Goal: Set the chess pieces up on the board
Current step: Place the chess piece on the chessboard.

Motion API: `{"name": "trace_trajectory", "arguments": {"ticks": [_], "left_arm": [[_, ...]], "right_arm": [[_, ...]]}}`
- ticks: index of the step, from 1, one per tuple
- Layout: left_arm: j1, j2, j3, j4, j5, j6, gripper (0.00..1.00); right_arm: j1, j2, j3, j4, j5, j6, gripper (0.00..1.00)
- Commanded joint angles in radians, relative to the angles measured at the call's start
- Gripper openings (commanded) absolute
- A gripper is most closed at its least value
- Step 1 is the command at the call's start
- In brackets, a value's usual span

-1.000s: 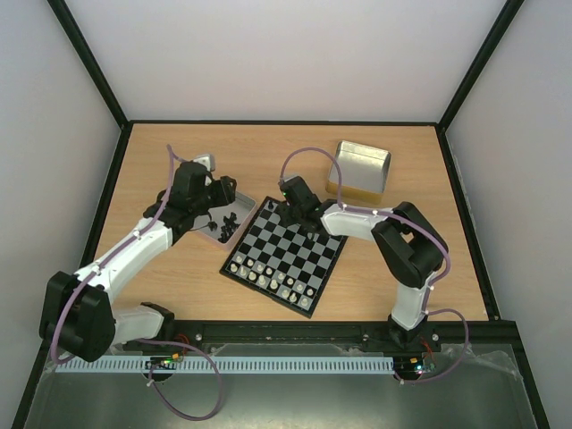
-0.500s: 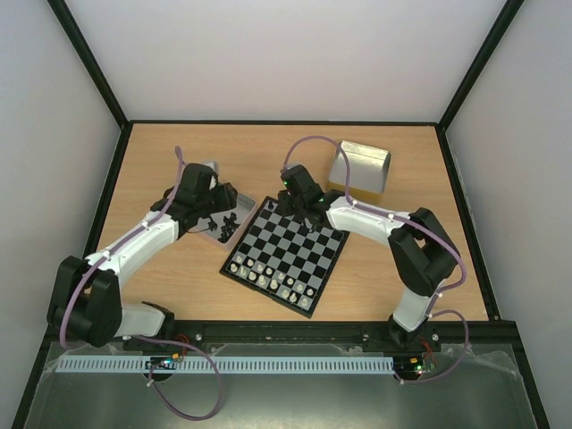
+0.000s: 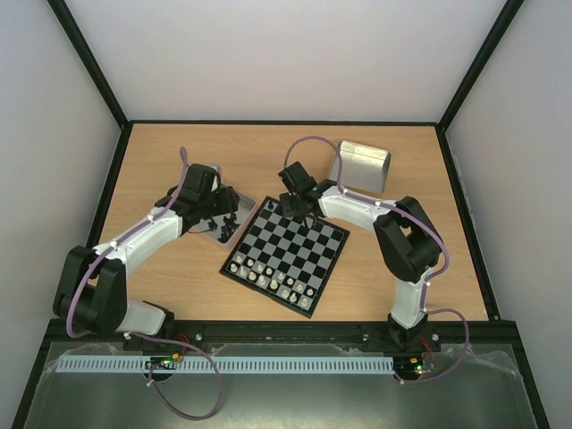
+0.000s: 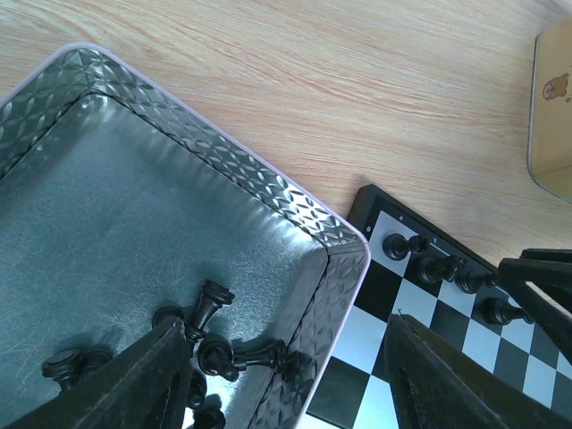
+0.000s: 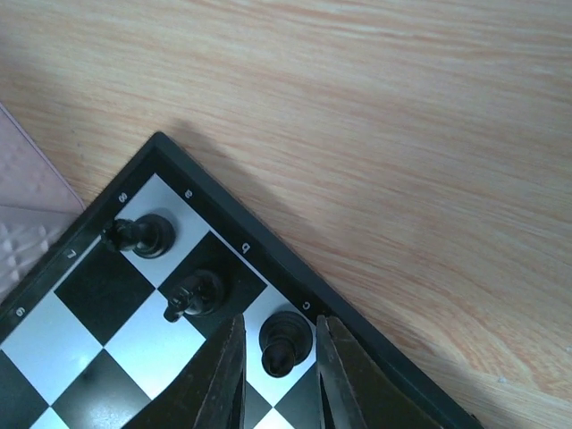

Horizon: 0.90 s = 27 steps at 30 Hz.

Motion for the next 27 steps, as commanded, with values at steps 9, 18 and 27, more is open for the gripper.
{"name": "trace_trajectory", "arguments": {"ticks": [9, 18, 27], "left_arm": [[0.014, 0.014, 0.019, -0.006, 0.012, 0.0, 0.61], [0.017, 0.019, 0.017, -0.009, 0.015, 0.002, 0.61], [0.017, 0.021, 0.017, -0.015, 0.014, -0.001, 0.6]], "right_arm": [[-0.001, 0.061, 0.057, -0.06, -0.015, -0.029, 0.17], [-0.001, 0.056, 0.042, -0.071, -0.046, -0.037, 0.07], [-0.001, 0.042, 0.028, -0.082, -0.067, -0.03, 0.08]]}}
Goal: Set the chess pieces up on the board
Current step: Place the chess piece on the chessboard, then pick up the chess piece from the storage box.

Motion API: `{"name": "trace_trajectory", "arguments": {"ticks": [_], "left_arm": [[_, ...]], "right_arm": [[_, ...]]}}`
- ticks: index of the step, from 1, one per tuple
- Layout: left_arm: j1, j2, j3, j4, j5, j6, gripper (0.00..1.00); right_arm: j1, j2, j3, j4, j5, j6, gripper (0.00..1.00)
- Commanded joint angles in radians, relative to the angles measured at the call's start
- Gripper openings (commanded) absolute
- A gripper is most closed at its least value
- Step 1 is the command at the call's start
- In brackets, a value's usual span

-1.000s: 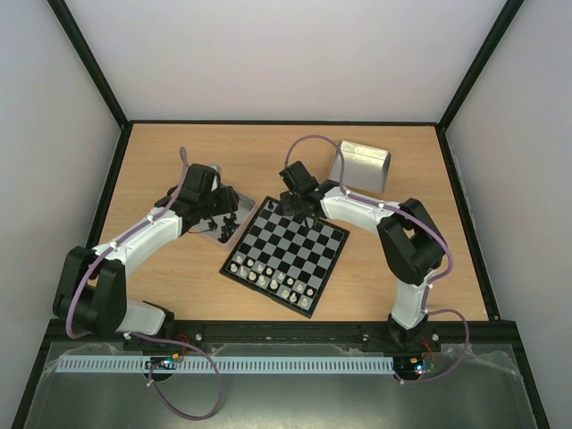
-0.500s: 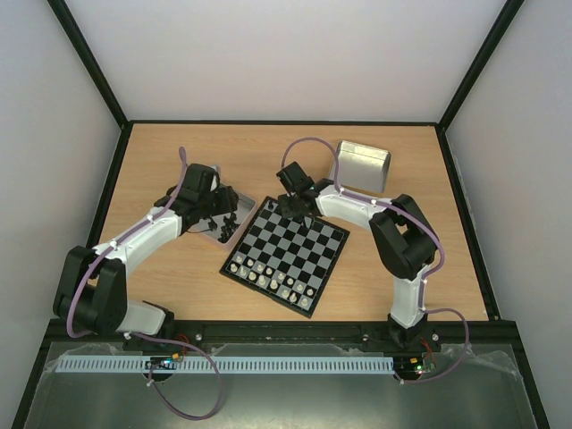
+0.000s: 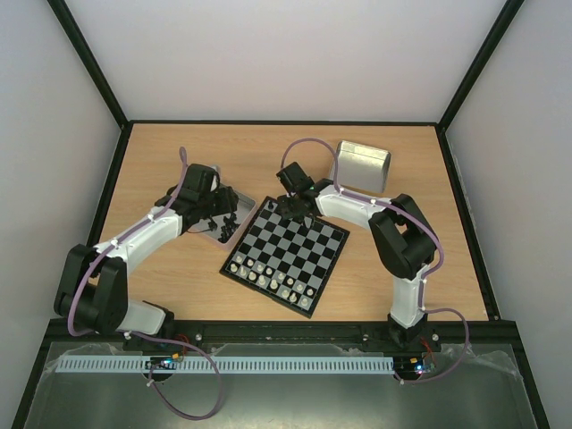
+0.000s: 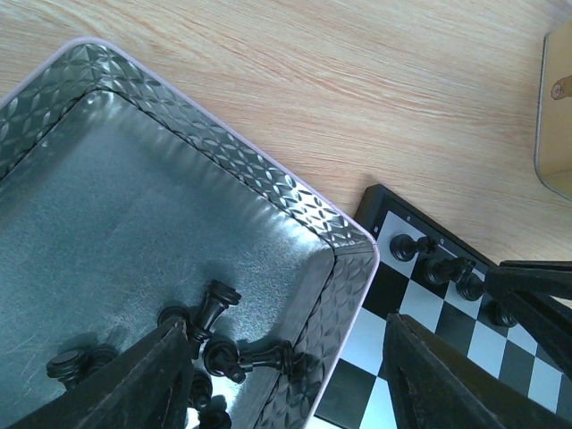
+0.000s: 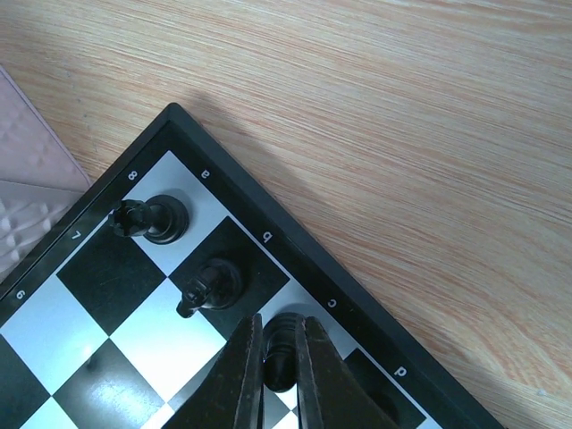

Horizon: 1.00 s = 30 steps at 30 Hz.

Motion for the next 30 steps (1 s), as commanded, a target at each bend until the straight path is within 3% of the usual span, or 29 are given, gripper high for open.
{"name": "trace_trajectory", "arguments": {"ticks": [1, 8, 19, 21, 24, 30], "left_arm": [[0.007, 0.013, 0.017, -0.014, 0.005, -0.002, 0.61], [0.008, 0.035, 0.028, -0.039, -0.021, -0.016, 0.61], [0.01, 0.16, 0.079, -0.129, -0.082, -0.012, 0.6], [0.01, 0.19, 0.093, -0.147, -0.088, -0.009, 0.55], [0.011, 0.23, 0.108, -0.168, -0.123, -0.017, 0.4], [0.014, 0.287, 0.13, -0.16, -0.133, -0.011, 0.29]], "right_arm": [[0.0, -0.007, -0.003, -0.053, -0.014, -0.003, 0.09], [0.0, -0.049, 0.005, -0.042, 0.003, 0.014, 0.25], [-0.003, -0.234, -0.107, 0.053, 0.183, 0.113, 0.33], [-0.005, -0.263, -0.148, 0.067, 0.197, 0.134, 0.34], [-0.005, -0.293, -0.196, 0.08, 0.186, 0.153, 0.34], [-0.005, -0.304, -0.242, 0.087, 0.147, 0.179, 0.33]]}}
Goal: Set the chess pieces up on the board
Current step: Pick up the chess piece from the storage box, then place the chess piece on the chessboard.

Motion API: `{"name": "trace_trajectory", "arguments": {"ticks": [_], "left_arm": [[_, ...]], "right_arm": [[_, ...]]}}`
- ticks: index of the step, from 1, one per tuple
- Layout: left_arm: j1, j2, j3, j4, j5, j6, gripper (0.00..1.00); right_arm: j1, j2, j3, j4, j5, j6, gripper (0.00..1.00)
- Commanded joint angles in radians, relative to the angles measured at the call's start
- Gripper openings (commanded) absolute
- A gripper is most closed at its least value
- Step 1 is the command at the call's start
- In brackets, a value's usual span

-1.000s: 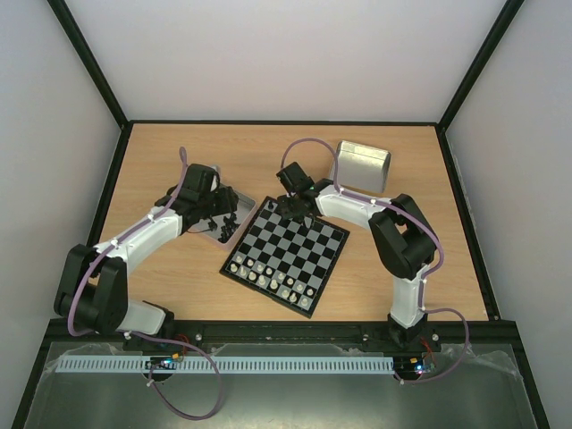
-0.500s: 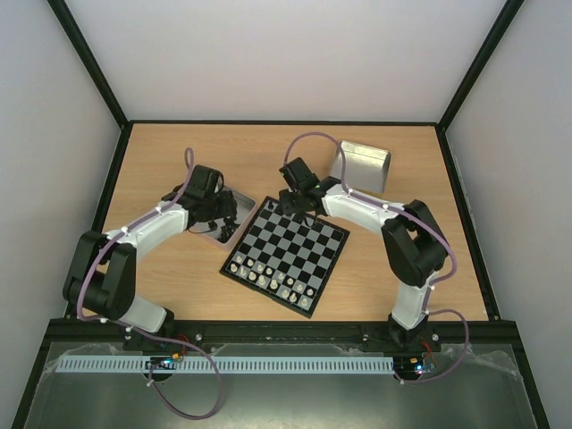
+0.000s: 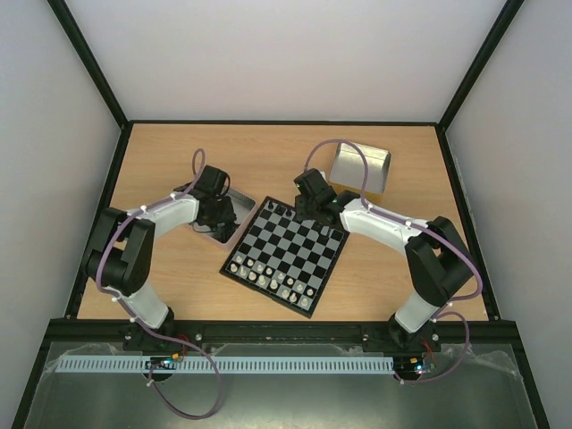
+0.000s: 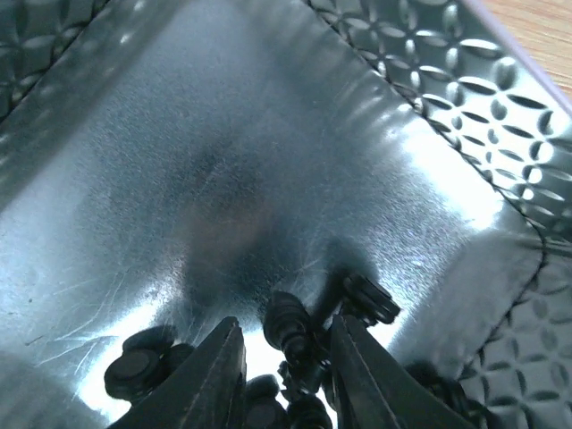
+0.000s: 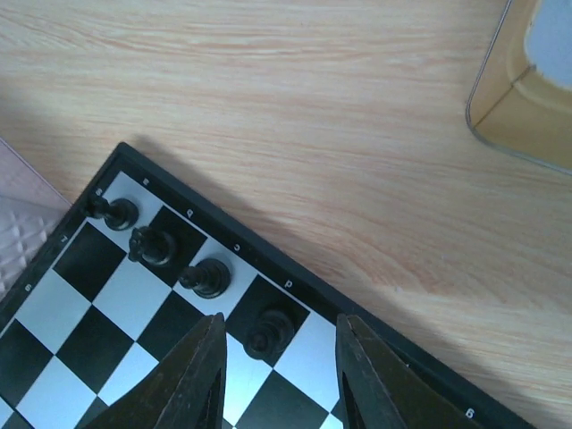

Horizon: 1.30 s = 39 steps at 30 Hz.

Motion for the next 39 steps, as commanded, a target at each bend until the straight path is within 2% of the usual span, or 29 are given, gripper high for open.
{"name": "trace_trajectory", "arguments": {"ticks": [1, 5, 8, 13, 19, 26, 31, 39], "left_arm": [[0.007, 0.036, 0.039, -0.022, -0.024, 0.002, 0.28], [0.006, 0.069, 0.05, -0.015, -0.016, 0.007, 0.22], [0.007, 0.082, 0.054, -0.01, -0.019, 0.01, 0.13], [0.006, 0.053, 0.054, -0.008, -0.052, 0.007, 0.04], [-0.031, -0.026, 0.096, -0.068, -0.081, 0.011, 0.03], [-0.149, -0.047, 0.199, -0.122, -0.054, 0.044, 0.04], [-0.237, 0.026, 0.28, -0.143, -0.005, 0.088, 0.05], [-0.311, 0.187, 0.398, -0.21, -0.072, 0.103, 0.06]], "right_arm": [[-0.003, -0.023, -0.026, 0.019, 0.002, 0.038, 0.33], [-0.003, -0.028, -0.028, 0.022, -0.005, 0.044, 0.33], [-0.003, -0.041, -0.027, 0.021, 0.002, 0.043, 0.33], [-0.003, -0.073, -0.031, 0.02, 0.022, 0.042, 0.32], [-0.003, -0.118, -0.047, 0.032, 0.034, 0.052, 0.32], [-0.004, -0.207, -0.113, 0.082, 0.137, 0.111, 0.32], [-0.006, -0.289, -0.18, 0.123, 0.204, 0.163, 0.33], [-0.012, -0.33, -0.222, 0.124, 0.215, 0.18, 0.33]]}}
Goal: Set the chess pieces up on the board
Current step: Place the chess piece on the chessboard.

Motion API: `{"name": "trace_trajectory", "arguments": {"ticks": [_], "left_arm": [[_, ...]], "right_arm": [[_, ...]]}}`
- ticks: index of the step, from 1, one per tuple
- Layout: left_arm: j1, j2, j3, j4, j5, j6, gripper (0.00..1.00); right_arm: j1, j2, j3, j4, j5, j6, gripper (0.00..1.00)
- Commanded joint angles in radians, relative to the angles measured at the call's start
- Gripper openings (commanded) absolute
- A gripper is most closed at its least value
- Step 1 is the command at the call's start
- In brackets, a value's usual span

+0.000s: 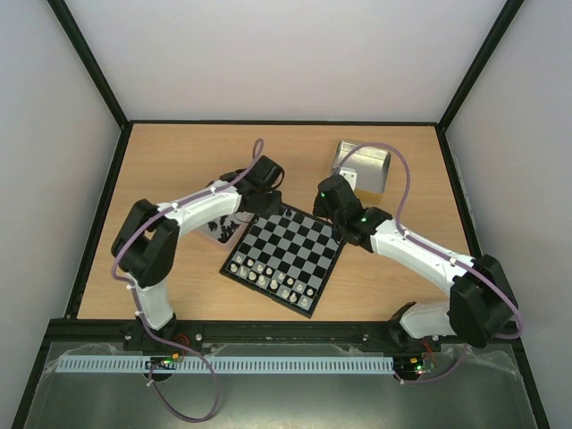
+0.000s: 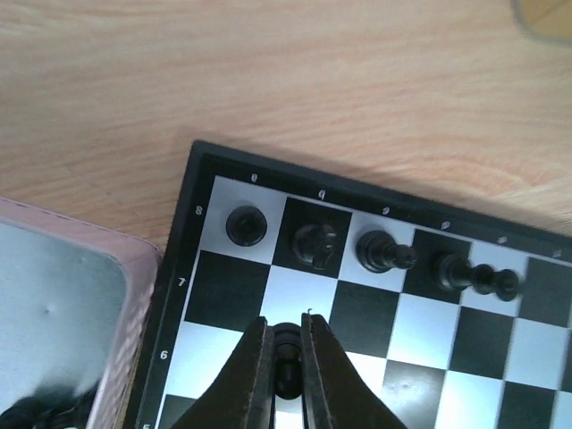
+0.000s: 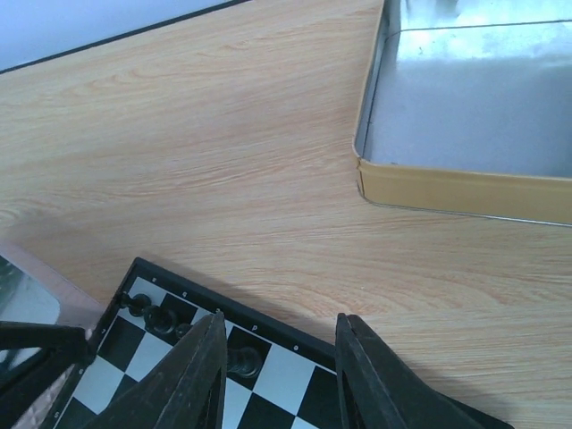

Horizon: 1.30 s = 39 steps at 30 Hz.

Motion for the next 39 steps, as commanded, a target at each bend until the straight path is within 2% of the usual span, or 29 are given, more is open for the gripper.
{"name": "trace_trajectory", "arguments": {"ticks": [1, 22, 31, 39], "left_arm": [[-0.012, 0.077, 0.056, -0.084, -0.042, 0.017, 0.06], [-0.008, 0.197, 0.076, -0.065, -0.11, 0.014, 0.07], [0.011, 0.179, 0.057, -0.059, -0.077, 0.007, 0.23], [0.015, 0.085, 0.062, -0.092, -0.039, 0.02, 0.35]], "right_arm": [[-0.007, -0.018, -0.026, 0.018, 0.045, 0.026, 0.33], [-0.012, -0.014, -0.044, 0.026, 0.027, 0.024, 0.33], [-0.012, -0.022, -0.035, 0.031, 0.004, 0.029, 0.33], [-0.014, -0.052, -0.033, 0.055, -0.026, 0.043, 0.33]]}}
